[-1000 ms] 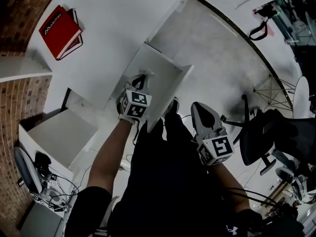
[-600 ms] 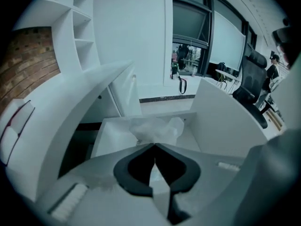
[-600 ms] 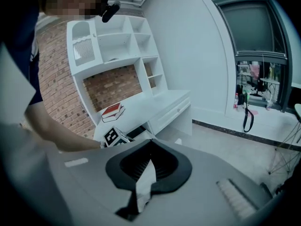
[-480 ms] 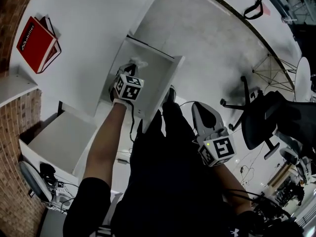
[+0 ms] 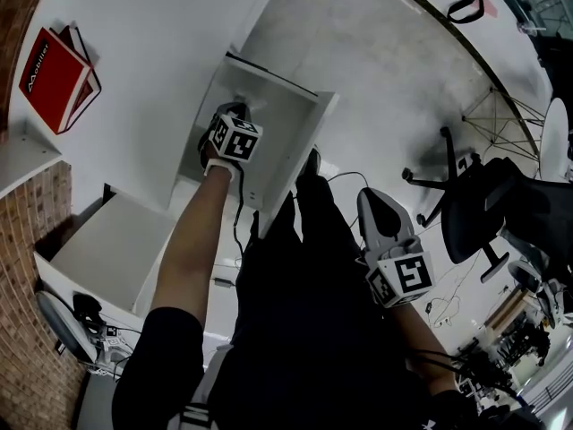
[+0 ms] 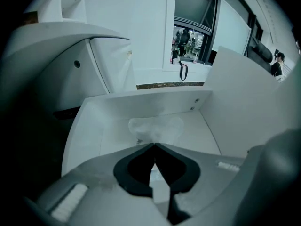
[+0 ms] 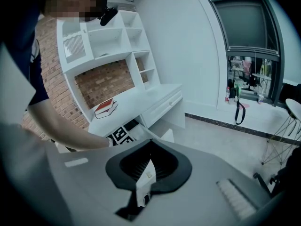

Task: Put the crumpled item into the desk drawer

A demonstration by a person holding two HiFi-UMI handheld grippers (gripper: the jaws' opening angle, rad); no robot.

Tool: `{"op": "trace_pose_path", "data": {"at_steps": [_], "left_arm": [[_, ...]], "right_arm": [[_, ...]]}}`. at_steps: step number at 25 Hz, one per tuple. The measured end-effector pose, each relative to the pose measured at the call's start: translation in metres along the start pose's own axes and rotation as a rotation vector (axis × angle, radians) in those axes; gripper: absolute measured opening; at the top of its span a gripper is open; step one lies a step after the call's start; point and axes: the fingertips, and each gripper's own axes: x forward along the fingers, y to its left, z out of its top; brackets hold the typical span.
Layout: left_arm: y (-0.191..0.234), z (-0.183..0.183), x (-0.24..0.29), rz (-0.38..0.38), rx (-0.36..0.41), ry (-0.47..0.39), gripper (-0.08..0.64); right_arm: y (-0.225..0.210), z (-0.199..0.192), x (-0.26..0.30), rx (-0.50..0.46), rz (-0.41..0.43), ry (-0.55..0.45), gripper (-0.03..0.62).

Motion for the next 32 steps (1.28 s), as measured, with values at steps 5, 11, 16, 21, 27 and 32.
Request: {"op": "trace_pose_path", "data": {"at_steps": [5, 11, 16, 21, 27, 32], "left_arm": [[0.001, -0.002, 0.008, 0.001, 0.004, 0.015, 0.005], [0.004, -0.007, 0.013, 0.023, 0.022, 0.024, 0.019], [0.005, -0.005, 0.003, 0.040, 0.026, 0.000, 0.107], [-0.006, -0.005, -0.011, 0.031, 0.031, -0.022, 0.107], [-0.011, 0.011, -0.052, 0.040, -0.015, -0.111, 0.107], [-0.004, 0.038, -0.115, 0.081, -0.046, -0.237, 0.107]], "right_arm": [[0.002, -0.003, 0.002, 0.001, 0.005, 0.007, 0.003], [0.004, -0.004, 0.003, -0.005, 0.010, 0.004, 0.003], [0.009, -0.001, 0.003, -0.013, 0.022, -0.006, 0.003], [0.022, 0.006, 0.006, -0.031, 0.055, -0.021, 0.003], [0.034, 0.024, 0.011, -0.061, 0.099, -0.061, 0.003], [0.040, 0.042, 0.012, -0.101, 0.128, -0.097, 0.003]]}}
